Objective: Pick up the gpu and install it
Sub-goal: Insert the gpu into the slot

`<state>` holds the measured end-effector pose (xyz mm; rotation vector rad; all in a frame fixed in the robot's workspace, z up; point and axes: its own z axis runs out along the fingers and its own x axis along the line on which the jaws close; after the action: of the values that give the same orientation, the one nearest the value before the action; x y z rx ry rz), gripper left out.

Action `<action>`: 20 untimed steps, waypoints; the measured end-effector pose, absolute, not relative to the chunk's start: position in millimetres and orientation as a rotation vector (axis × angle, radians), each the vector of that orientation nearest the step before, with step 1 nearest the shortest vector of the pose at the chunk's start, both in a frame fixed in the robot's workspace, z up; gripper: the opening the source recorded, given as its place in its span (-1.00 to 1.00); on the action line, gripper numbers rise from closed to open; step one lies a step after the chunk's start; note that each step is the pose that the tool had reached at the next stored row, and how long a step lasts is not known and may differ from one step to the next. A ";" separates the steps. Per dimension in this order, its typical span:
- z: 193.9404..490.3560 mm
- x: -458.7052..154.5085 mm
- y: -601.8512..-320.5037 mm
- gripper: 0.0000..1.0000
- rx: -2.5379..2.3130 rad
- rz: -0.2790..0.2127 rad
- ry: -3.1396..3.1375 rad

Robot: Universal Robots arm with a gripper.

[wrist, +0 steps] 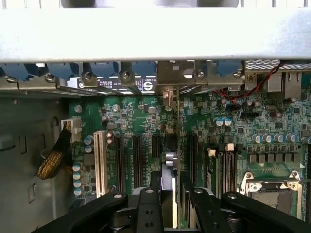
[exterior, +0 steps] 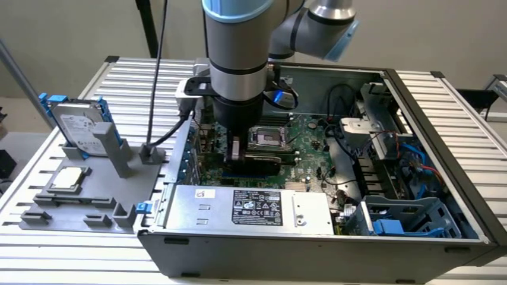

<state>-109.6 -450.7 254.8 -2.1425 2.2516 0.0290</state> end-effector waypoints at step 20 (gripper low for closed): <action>252.2 -111.0 -444.7 -0.47 -2.143 0.025 2.254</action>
<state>-111.0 -444.7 252.2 -2.1430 2.2540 0.0252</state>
